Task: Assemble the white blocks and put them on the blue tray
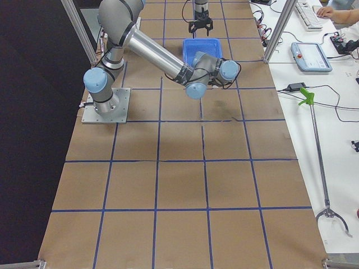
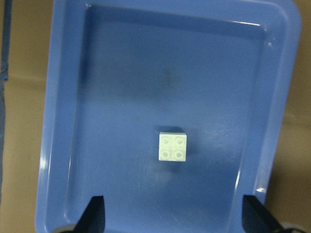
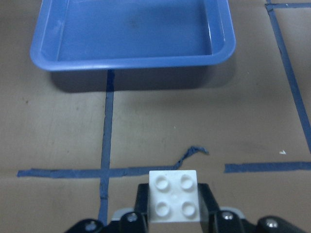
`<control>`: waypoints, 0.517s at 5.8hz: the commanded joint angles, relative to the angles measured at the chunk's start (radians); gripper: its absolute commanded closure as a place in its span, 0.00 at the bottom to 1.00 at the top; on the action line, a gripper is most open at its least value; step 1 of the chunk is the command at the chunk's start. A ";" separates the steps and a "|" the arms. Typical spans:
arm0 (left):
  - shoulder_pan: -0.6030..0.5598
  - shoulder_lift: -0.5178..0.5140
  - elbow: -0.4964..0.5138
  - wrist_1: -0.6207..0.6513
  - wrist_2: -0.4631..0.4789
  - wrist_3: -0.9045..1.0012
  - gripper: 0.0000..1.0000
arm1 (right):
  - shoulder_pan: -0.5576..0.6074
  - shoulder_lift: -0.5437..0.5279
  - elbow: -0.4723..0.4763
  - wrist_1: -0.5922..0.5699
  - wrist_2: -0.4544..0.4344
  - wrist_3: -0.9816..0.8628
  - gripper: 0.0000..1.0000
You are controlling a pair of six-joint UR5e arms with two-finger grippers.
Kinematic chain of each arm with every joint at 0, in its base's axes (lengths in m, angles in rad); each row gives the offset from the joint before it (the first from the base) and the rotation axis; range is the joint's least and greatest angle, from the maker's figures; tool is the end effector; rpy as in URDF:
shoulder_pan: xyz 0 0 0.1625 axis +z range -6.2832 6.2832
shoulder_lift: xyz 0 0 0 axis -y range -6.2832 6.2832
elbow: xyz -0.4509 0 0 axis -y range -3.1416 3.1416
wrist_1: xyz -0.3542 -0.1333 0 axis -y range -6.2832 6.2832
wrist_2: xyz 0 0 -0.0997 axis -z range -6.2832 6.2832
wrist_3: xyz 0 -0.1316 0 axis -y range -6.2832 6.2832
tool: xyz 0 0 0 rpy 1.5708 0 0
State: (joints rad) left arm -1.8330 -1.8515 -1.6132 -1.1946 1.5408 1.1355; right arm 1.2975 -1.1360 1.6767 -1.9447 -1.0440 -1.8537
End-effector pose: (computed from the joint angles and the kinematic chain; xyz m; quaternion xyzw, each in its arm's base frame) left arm -0.2796 -0.5124 0.3572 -0.6433 -0.7650 0.0304 0.0024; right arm 0.0374 -0.6056 0.2604 -0.6683 0.6925 -0.1877 0.1963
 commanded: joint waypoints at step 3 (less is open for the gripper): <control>0.050 0.253 0.075 -0.410 0.010 -0.163 0.01 | 0.334 0.002 0.107 -0.458 -0.004 0.550 0.75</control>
State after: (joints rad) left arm -1.7869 -1.6310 -1.5294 -1.5744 1.5444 1.0592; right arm 1.5579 -1.1376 1.7626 -2.2852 -1.0456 -1.4210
